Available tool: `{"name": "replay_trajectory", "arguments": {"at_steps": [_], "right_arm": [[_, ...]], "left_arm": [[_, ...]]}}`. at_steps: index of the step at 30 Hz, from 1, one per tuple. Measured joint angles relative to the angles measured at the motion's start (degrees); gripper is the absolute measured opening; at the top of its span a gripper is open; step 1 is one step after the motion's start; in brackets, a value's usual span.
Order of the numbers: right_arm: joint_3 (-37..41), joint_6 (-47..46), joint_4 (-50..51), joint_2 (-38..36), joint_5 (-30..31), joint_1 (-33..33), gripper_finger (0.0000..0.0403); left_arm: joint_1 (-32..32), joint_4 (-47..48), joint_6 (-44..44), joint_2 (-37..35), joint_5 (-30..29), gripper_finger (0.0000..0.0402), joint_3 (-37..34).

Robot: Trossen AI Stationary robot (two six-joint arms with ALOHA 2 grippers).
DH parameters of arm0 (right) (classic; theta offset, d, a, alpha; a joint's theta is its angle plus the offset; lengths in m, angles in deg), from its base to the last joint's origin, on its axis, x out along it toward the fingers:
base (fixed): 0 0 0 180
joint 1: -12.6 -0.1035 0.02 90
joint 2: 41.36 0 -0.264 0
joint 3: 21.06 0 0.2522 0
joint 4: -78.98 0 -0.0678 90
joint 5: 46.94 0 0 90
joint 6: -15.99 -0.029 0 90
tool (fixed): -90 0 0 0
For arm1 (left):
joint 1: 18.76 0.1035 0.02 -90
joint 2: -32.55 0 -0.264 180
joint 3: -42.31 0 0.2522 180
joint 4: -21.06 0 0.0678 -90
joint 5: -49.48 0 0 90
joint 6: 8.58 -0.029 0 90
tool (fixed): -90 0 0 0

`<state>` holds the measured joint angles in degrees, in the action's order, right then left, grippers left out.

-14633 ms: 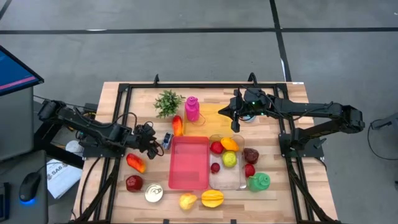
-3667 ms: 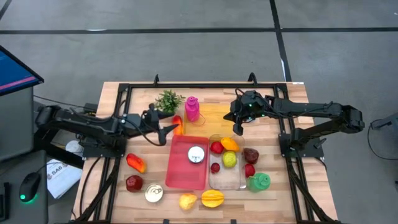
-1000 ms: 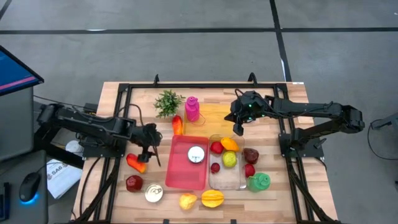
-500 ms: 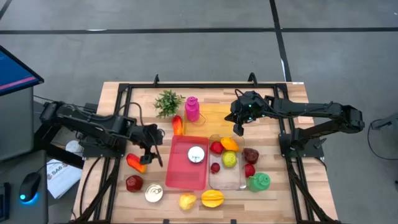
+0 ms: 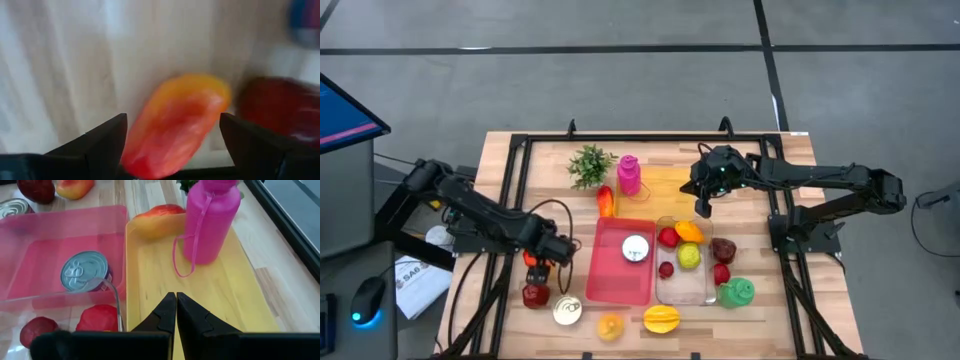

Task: Pick & Place Food Item
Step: Put the bottom mango on the left into the transparent bin

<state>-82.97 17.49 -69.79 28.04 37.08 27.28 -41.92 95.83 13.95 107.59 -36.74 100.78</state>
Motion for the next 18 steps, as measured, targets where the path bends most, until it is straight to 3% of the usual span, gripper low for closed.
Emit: {"name": "replay_trajectory", "arguments": {"at_steps": [8,18], "right_arm": [[0.0,0.0,0.5,0.0,0.0,0.0,0.0011],[0.0,0.0,0.5,0.0,0.0,0.0,0.0011]], "left_arm": [[0.3,1.5,0.0,-0.4,0.7,0.028,0.0],[-0.1,-0.5,-4.2,-0.3,2.2,0.0293,-2.8]]}}
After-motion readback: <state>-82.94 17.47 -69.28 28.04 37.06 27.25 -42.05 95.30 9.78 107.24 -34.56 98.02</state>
